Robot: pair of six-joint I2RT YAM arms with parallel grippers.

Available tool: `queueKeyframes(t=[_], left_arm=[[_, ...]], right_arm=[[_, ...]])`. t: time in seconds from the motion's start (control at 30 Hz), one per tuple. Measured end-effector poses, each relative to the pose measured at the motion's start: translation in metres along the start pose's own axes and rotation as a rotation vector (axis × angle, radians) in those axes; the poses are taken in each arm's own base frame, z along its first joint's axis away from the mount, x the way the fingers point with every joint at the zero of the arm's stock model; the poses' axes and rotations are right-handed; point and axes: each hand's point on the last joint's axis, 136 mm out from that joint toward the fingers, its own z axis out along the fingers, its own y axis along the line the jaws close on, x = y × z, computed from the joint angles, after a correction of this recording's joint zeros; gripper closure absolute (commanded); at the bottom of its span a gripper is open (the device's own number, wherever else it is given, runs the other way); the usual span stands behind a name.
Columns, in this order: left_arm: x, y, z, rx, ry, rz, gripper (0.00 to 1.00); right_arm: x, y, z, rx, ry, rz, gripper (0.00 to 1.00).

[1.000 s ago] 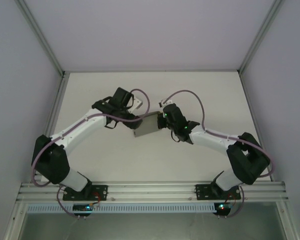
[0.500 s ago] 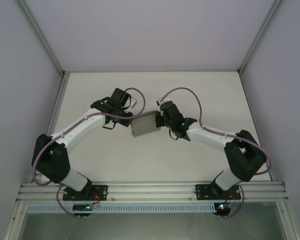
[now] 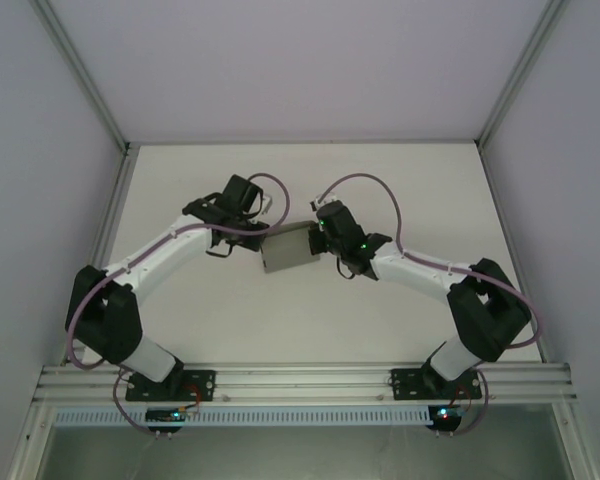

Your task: Assemble paper box

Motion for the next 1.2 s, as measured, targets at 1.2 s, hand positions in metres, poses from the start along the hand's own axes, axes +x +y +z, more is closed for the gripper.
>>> queueKeyframes(t=[1.2], left_arm=[[-0.007, -0.017, 0.029, 0.068, -0.21, -0.311, 1.0]], right_arm=[[0.023, -0.011, -0.016, 0.186, -0.017, -0.004, 1.0]])
